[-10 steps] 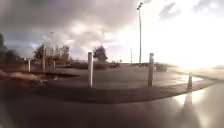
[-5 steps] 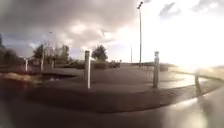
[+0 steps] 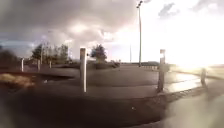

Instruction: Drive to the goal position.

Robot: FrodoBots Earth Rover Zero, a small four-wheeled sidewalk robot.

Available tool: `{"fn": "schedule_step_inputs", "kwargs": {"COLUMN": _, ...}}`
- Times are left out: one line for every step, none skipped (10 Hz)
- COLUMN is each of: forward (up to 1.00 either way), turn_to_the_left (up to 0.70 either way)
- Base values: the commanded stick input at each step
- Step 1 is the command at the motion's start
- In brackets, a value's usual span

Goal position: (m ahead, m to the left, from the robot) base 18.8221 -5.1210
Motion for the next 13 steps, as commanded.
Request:
{"fn": "schedule_step_inputs", "kwargs": {"forward": 0.6, "turn_to_the_left": -0.15}}
{"fn": "schedule_step_inputs", "kwargs": {"forward": 0.6, "turn_to_the_left": -0.15}}
{"fn": "schedule_step_inputs", "kwargs": {"forward": 0.6, "turn_to_the_left": -0.15}}
{"fn": "schedule_step_inputs", "kwargs": {"forward": 0.6, "turn_to_the_left": -0.15}}
{"fn": "schedule_step_inputs", "kwargs": {"forward": 0.6, "turn_to_the_left": -0.15}}
{"fn": "schedule_step_inputs", "kwargs": {"forward": 0.6, "turn_to_the_left": -0.15}}
{"fn": "schedule_step_inputs", "kwargs": {"forward": 0.6, "turn_to_the_left": -0.15}}
{"fn": "schedule_step_inputs", "kwargs": {"forward": 0.6, "turn_to_the_left": -0.15}}
{"fn": "schedule_step_inputs", "kwargs": {"forward": 0.6, "turn_to_the_left": -0.15}}
{"fn": "schedule_step_inputs", "kwargs": {"forward": 0.6, "turn_to_the_left": -0.15}}
{"fn": "schedule_step_inputs", "kwargs": {"forward": 0.6, "turn_to_the_left": -0.15}}
{"fn": "schedule_step_inputs", "kwargs": {"forward": 0.6, "turn_to_the_left": -0.15}}
{"fn": "schedule_step_inputs", "kwargs": {"forward": 0.6, "turn_to_the_left": -0.15}}
